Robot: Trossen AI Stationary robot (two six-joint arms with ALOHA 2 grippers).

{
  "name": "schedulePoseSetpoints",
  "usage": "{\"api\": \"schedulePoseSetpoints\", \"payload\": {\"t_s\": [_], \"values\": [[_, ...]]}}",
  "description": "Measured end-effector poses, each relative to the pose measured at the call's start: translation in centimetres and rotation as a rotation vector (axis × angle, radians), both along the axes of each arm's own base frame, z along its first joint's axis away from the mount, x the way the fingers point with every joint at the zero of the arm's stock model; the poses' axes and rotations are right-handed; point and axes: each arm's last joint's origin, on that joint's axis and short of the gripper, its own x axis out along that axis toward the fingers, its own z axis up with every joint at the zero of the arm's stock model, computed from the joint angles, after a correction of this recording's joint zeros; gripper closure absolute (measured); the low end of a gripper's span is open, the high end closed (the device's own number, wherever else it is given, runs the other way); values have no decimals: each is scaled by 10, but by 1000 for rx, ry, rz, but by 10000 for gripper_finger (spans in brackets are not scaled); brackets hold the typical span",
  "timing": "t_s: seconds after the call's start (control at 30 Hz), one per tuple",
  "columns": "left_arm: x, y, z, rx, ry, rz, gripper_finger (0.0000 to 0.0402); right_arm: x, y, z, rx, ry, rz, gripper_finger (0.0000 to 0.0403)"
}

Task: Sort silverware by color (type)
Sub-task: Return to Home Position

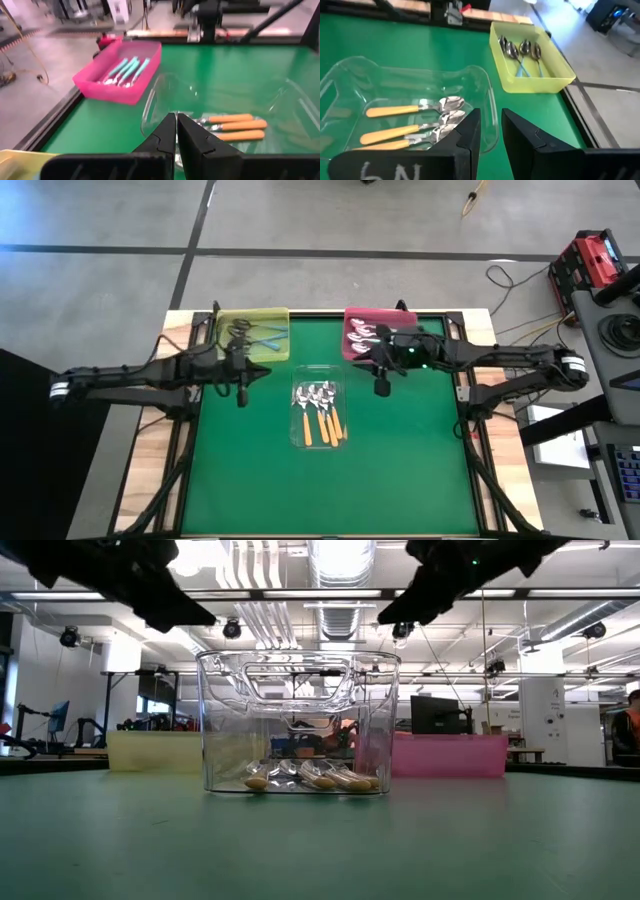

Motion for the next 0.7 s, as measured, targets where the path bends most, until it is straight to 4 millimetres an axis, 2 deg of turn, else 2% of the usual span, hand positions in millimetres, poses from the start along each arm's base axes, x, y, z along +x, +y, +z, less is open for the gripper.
{"api": "schedulePoseSetpoints", "payload": {"t_s": [0.17, 0.33, 0.6, 0.7], "values": [[-17, -3, -11, 12, -102, -6, 401, -22, 6, -10, 7, -64, -4, 335], [-29, -6, -20, -48, -196, -9, 401, -44, 11, -19, 12, -139, -11, 335], [-39, -9, -24, -55, -229, -43, 401, -79, 18, -30, 2, -231, -13, 335], [-41, -9, -33, -53, -229, -46, 401, -90, 21, -32, -4, -263, -13, 335]]}}
